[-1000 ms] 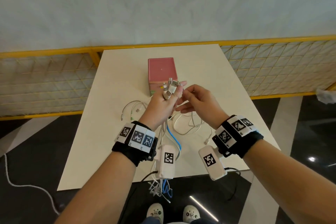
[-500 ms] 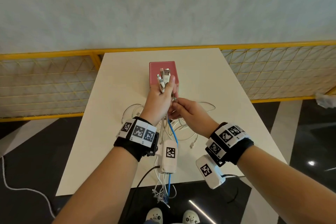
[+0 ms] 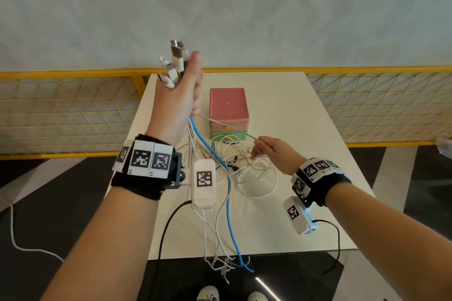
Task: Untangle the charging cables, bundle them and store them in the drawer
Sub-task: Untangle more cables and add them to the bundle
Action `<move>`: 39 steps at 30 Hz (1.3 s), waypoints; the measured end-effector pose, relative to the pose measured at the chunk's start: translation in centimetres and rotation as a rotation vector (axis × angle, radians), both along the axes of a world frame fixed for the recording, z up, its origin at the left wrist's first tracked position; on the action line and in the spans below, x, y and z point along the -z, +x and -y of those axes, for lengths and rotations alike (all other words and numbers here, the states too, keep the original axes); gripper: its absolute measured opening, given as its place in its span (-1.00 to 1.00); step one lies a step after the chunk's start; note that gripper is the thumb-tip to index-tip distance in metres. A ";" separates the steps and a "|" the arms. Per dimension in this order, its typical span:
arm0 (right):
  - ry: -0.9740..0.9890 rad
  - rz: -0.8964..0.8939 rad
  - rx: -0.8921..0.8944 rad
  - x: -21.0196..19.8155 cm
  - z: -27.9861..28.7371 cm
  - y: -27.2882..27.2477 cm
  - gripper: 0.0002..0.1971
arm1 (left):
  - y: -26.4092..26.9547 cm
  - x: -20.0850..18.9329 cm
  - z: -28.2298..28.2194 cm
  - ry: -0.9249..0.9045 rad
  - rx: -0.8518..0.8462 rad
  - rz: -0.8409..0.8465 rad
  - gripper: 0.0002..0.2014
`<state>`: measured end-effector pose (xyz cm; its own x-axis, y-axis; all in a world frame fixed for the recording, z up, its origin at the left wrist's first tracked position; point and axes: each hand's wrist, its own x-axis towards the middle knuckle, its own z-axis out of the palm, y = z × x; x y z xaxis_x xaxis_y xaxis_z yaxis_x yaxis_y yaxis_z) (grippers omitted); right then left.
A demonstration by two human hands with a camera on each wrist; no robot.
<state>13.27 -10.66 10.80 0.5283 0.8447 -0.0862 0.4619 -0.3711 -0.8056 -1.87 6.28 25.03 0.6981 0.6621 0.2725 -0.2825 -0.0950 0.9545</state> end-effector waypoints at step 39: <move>0.121 0.327 -0.177 -6.9 -3.7 2.5 -0.73 | 1.0 2.3 -0.3 0.356 -0.141 -0.269 -0.75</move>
